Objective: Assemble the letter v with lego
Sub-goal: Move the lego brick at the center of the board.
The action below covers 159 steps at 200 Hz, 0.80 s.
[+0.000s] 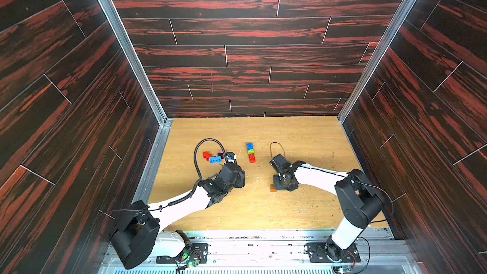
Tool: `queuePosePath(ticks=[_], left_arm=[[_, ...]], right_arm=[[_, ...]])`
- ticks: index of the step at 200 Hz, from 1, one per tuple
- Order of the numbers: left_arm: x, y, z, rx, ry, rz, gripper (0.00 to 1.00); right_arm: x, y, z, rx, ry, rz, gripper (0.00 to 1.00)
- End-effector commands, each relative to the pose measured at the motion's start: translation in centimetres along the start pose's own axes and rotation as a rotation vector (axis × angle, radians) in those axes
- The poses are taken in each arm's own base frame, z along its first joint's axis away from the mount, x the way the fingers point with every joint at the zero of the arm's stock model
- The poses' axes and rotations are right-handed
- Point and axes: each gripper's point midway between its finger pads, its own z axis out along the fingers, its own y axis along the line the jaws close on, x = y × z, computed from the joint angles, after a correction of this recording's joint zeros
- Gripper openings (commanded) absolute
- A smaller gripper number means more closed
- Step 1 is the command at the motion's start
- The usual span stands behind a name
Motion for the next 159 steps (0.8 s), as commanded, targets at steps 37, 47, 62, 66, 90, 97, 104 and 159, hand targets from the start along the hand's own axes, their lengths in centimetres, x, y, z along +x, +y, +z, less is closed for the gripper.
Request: queuePosePath(ticks=[37,47,62,66,90,97,104,159], left_arm=[[-0.3,1.1,-1.3,-0.03,-0.041,-0.04,0.66],[-0.1,1.4,-1.5,-0.032,-0.044,-0.05,0.66],[0.1,1.8,-1.7,-0.041,-0.05,-0.065,0.66],[0.2,1.9,-1.8,-0.043,-0.05,-0.067,0.66],[0.6,2.4,-2.1,-0.054,-0.051,-0.088,0.66],[0.8,2.6,-2.2,-0.059,-0.051,-0.093,0.66],[0.8,2.7,-2.2,-0.059,-0.053,-0.098,0.66],[1.4,3.4,-2.7,-0.06,-0.066,-0.112,0.66]], right_arm=[[-0.1,6.0,0.2,-0.103,0.035,-0.051,0.25],[-0.5,6.9,0.1,-0.113,0.032,-0.07,0.25],[-1.2,7.9,-0.1,-0.119,0.024,-0.097,0.25],[-1.3,8.1,0.0,-0.121,0.026,-0.103,0.25],[-2.0,9.3,0.0,-0.143,0.032,-0.138,0.25],[-2.3,9.5,-0.2,-0.142,0.026,-0.149,0.25],[-2.6,9.5,-0.4,-0.139,0.014,-0.16,0.25],[-1.6,8.2,-3.0,-0.132,-0.039,-0.318,0.25]])
